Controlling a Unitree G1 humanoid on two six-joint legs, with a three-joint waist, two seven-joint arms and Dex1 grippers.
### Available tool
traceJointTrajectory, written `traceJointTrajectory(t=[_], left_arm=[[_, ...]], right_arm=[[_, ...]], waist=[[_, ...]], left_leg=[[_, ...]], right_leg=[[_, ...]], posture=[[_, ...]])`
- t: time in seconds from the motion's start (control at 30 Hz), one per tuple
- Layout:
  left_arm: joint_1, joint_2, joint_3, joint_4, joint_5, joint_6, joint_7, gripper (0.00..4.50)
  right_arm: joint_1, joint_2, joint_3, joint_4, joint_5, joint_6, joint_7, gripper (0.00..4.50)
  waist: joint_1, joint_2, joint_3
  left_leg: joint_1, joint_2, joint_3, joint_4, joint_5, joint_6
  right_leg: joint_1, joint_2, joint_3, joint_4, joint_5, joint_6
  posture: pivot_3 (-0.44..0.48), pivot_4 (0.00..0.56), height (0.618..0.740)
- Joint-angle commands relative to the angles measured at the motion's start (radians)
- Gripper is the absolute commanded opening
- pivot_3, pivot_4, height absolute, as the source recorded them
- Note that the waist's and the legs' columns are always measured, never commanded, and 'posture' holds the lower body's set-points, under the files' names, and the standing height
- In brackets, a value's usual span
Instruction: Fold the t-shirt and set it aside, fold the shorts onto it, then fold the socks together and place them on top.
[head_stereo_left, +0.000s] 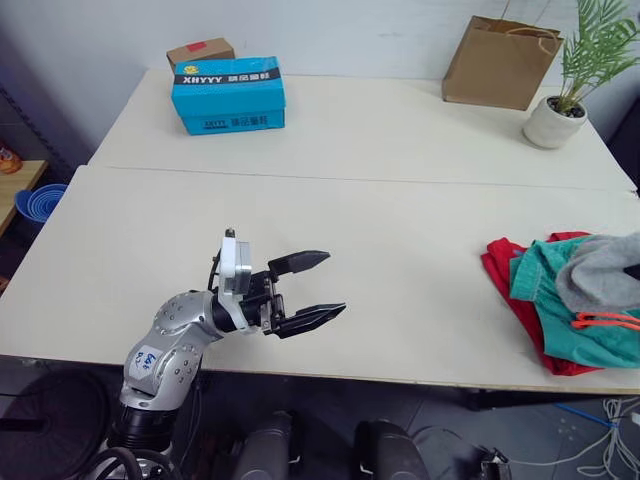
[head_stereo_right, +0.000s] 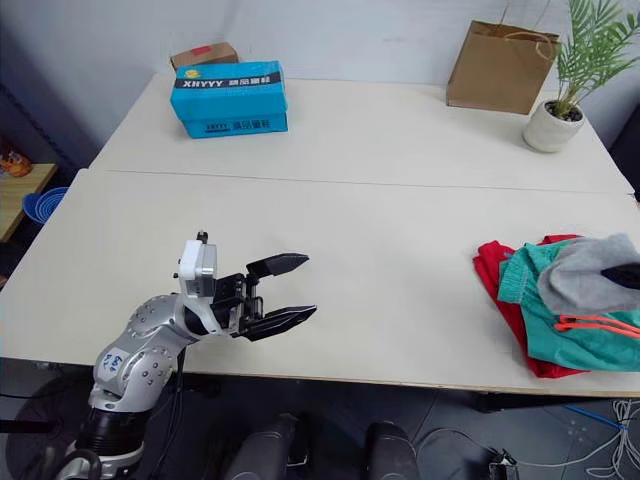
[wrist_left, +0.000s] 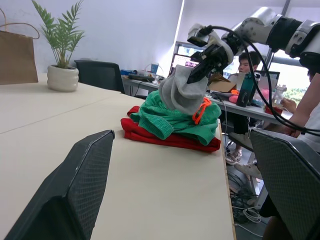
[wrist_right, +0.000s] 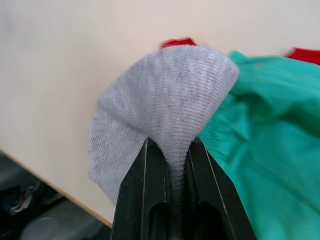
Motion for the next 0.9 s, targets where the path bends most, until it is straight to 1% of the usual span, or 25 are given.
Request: traceJointTrajectory(t=[0.03,0.07,0.13,0.17,0.23,0.27,0.3,0.33,0.37,0.5,0.6,0.63,0.67,0.7,0.77,0.8,0.87,0.9], left_arm=[[-0.004,0.008,0.022,-0.035,-0.018,-0.004,0.020,4.50],[-0.002,0.011,0.024,-0.040,-0.017,-0.002,0.025,4.50],[0.008,0.019,0.030,-0.052,-0.018,0.002,0.031,4.50],[0.011,0.022,0.032,-0.056,-0.019,0.003,0.033,4.50],[0.022,0.035,0.034,-0.059,-0.026,0.017,0.032,4.50],[0.027,0.047,0.033,-0.061,-0.028,0.026,0.025,4.50],[0.033,0.057,0.030,-0.060,-0.023,0.026,0.018,4.50],[0.033,0.065,0.032,-0.049,-0.015,0.020,0.011,4.50],[0.027,0.076,0.032,-0.027,0.000,0.006,-0.001,4.50],[-0.001,0.107,0.034,0.046,0.049,-0.036,-0.025,4.50],[-0.012,0.126,0.041,0.084,0.080,-0.065,-0.031,4.50],[-0.009,0.140,0.040,0.090,0.081,-0.054,-0.035,4.50],[-0.007,0.147,0.041,0.099,0.087,-0.058,-0.039,4.50],[-0.007,0.149,0.046,0.117,0.094,-0.070,-0.042,4.50],[-0.013,0.143,0.065,0.168,0.110,-0.096,-0.027,4.50],[-0.018,0.148,0.074,0.203,0.129,-0.115,-0.018,4.50],[-0.025,0.158,0.083,0.245,0.156,-0.142,-0.013,4.50],[-0.028,0.166,0.085,0.262,0.170,-0.150,-0.012,4.50]], right_arm=[[-0.099,0.059,0.120,0.145,-0.144,-0.171,-0.018,0.01],[-0.137,0.081,0.144,0.188,-0.178,-0.210,-0.034,0.01],[-0.233,0.132,0.154,0.302,-0.228,-0.286,-0.133,0.01],[-0.270,0.147,0.155,0.345,-0.245,-0.310,-0.159,0.01],[-0.315,0.157,0.168,0.405,-0.262,-0.287,-0.126,0.01],[-0.306,0.156,0.169,0.407,-0.260,-0.316,-0.072,0.32],[-0.301,0.157,0.159,0.412,-0.262,-0.341,-0.077,0.64],[-0.289,0.153,0.133,0.403,-0.249,-0.361,-0.076,0.86],[-0.273,0.142,0.103,0.392,-0.235,-0.380,-0.082,1.25],[-0.182,0.070,0.027,0.338,-0.219,-0.396,-0.054,2.53],[-0.098,0.008,-0.051,0.299,-0.214,-0.475,-0.050,3.55],[-0.089,-0.001,-0.099,0.285,-0.196,-0.513,-0.055,3.92],[-0.088,-0.008,-0.137,0.266,-0.183,-0.509,-0.077,4.27],[-0.070,-0.013,-0.174,0.229,-0.174,-0.513,-0.079,4.46],[-0.021,0.010,-0.242,0.113,-0.156,-0.548,-0.073,4.46],[-0.014,0.056,-0.259,0.009,-0.129,-0.551,-0.095,4.46],[-0.002,0.122,-0.279,-0.135,-0.097,-0.536,-0.136,4.46],[-0.008,0.165,-0.270,-0.208,-0.087,-0.555,-0.163,4.46]], waist=[[-0.004,0.001,0.000],[-0.005,0.001,0.001],[-0.004,0.003,0.001],[-0.005,0.004,0.001],[-0.003,0.006,0.001],[-0.002,0.007,0.001],[0.000,0.006,0.001],[0.001,0.006,0.001],[0.001,0.006,0.001],[0.009,0.008,0.001],[0.010,0.011,0.000],[0.008,0.011,0.000],[0.006,0.011,0.000],[0.001,0.011,0.000],[-0.005,0.011,0.000],[-0.007,0.011,0.000],[-0.012,0.010,0.000],[-0.012,0.009,0.000]], left_leg=[[0.000,0.000,0.000,0.000,0.000,0.000],[0.000,0.000,0.000,0.000,0.000,-0.001],[0.000,0.000,0.001,0.001,0.001,-0.001],[0.000,0.000,0.001,0.001,0.001,-0.001],[0.000,0.000,0.001,0.001,0.002,-0.001],[0.000,0.000,0.001,0.001,0.002,-0.001],[0.000,0.000,0.001,0.001,0.002,-0.001],[0.000,0.000,-0.001,0.002,0.002,-0.001],[0.000,0.000,-0.001,0.002,0.002,-0.001],[0.000,0.000,-0.001,0.002,0.002,-0.001],[0.000,-0.001,0.000,0.002,0.002,0.000],[0.000,-0.001,0.001,0.002,0.001,0.000],[0.001,0.000,0.001,0.001,0.001,0.000],[0.001,0.000,0.000,0.001,0.001,-0.001],[0.001,0.000,0.000,0.000,-0.001,-0.005],[0.003,0.001,0.001,0.000,-0.002,-0.005],[0.004,0.003,0.002,0.000,-0.002,-0.006],[0.004,0.005,0.002,0.001,-0.002,-0.006]], right_leg=[[0.000,0.000,0.000,0.000,0.000,0.000],[0.000,0.001,0.000,0.001,0.000,0.000],[0.000,0.001,0.000,0.001,0.000,0.000],[0.000,0.001,0.000,0.002,0.000,0.000],[0.000,0.001,-0.003,0.002,0.000,0.000],[0.000,0.001,-0.003,0.002,0.000,0.000],[0.000,0.001,-0.003,0.002,0.000,0.000],[0.001,0.001,-0.003,0.002,0.000,0.000],[0.001,0.001,-0.003,0.001,0.000,0.000],[0.002,0.000,-0.005,0.001,0.000,0.000],[0.001,0.000,-0.006,0.001,0.000,0.000],[0.001,0.000,-0.006,0.001,0.000,0.000],[0.001,0.000,-0.006,0.001,0.000,0.000],[0.001,0.000,-0.006,0.001,0.000,0.000],[0.001,0.000,-0.006,0.001,0.000,0.000],[0.001,0.000,-0.006,0.001,0.000,0.000],[0.001,0.000,-0.006,0.002,0.000,-0.001],[0.001,0.000,-0.008,0.002,0.001,-0.002]], posture=[[0.000,0.150,0.740],[0.000,0.150,0.740],[0.000,0.150,0.740],[0.000,0.150,0.740],[0.000,0.150,0.740],[0.000,0.150,0.740],[0.000,0.150,0.740],[0.000,0.150,0.740],[0.000,0.150,0.740],[0.000,0.150,0.740],[0.000,0.150,0.740],[0.000,0.150,0.740],[0.000,0.150,0.740],[0.000,0.150,0.740],[0.000,0.150,0.740],[0.000,0.150,0.740],[0.000,0.150,0.740],[0.000,0.150,0.740]])
